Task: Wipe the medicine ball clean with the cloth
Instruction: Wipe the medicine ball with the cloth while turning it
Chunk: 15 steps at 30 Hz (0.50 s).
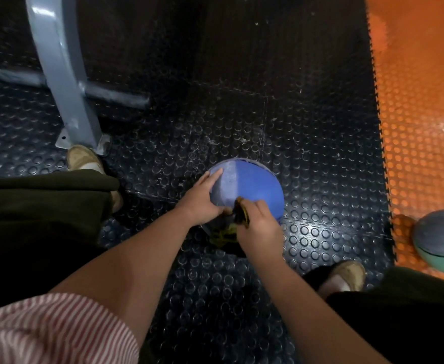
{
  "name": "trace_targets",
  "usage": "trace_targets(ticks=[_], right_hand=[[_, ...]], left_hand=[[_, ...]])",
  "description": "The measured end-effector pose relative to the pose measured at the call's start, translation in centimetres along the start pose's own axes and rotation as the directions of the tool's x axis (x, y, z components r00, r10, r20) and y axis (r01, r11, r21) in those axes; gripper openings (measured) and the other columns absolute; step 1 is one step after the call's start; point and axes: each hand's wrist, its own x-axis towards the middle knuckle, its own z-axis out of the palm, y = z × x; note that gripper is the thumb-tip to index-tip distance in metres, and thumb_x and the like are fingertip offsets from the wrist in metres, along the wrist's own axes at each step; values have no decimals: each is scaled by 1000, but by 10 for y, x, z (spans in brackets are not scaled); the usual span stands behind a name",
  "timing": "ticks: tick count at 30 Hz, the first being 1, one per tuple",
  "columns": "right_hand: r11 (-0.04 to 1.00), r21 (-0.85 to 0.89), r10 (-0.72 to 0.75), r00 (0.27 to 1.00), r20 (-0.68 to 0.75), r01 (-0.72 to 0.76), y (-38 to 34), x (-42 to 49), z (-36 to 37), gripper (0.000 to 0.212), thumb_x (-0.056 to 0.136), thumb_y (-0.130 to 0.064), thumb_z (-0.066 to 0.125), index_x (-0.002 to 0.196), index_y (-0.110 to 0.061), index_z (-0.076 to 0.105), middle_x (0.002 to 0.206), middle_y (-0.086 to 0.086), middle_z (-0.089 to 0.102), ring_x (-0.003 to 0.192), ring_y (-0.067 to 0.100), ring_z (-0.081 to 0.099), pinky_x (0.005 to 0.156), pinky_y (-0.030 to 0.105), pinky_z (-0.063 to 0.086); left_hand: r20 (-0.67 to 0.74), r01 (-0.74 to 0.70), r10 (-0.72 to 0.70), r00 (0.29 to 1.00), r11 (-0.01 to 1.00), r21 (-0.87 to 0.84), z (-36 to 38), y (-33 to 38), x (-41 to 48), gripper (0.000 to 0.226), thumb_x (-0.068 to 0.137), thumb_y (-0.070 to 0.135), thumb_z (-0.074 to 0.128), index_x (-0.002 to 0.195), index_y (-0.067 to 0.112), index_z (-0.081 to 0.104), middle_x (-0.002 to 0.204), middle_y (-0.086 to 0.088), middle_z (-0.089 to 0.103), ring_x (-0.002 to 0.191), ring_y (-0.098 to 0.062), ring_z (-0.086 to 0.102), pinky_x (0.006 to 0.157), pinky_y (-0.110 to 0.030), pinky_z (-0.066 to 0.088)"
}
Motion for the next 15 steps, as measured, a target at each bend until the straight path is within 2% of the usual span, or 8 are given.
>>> trace_targets(ticks=[2,3,5,7,9,11,13,15], right_hand=[[999,22,-36,999,19,35,8,-19,9,51,49,1,78,98,-11,68,84,8,61,57,30,61,35,27,37],[999,23,-36,999,32,35,9,-23,10,51,47,2,78,95,-10,68,81,7,61,54,30,60,35,25,34],[999,31,-44,999,29,43,7,-17,7,37,58,-1,74,94,-10,69,80,7,60,55,31,60,38,26,35],[999,-46,-2,1000,3,2,0,4,-1,26,79,-8,63,105,-12,67,94,8,58,70,32,60,49,30,39],[995,-65,81,997,14,-80,-7,35,-9,26,90,-12,49,113,-14,62,108,8,54,85,31,57,59,33,42],[990,-96,101,995,-17,-102,-13,56,-13,27,93,-11,44,114,-11,61,113,9,52,90,30,55,61,34,40],[989,-112,88,995,-54,-94,-13,55,-10,31,94,-12,44,122,-12,57,118,7,50,95,29,53,61,34,38],[992,-106,58,995,-79,-66,-6,34,1,34,88,-8,53,121,-12,58,113,8,52,91,31,55,56,32,38]], left_hand=[[20,-6,6,1000,999,33,0,0,-3,101,80,35,78,152,44,8,163,10,-3,149,-21,10,117,-47,26],[30,-10,9,999,999,41,0,0,-4,101,80,35,78,152,44,8,163,10,-5,149,-21,9,118,-47,25],[36,-20,19,999,999,41,-1,1,-5,99,81,33,77,152,44,8,163,8,-6,149,-21,8,117,-46,26],[30,-17,16,999,1000,22,-3,2,-3,98,83,24,76,152,44,10,163,7,-4,149,-22,11,115,-41,31],[19,-11,11,1000,1000,9,-3,4,-2,97,84,8,70,152,43,11,163,5,-3,147,-21,18,106,-32,38],[7,-13,13,1000,1000,24,-2,8,-3,94,85,-2,61,153,40,12,163,5,-2,147,-21,20,98,-28,40],[-3,-10,10,1000,1000,4,-2,9,-2,91,86,-2,58,152,41,13,163,5,-2,148,-21,17,103,-32,40],[-1,0,0,1000,1000,-21,-3,11,-1,89,87,8,64,152,43,13,163,6,-1,148,-22,15,110,-40,37]])
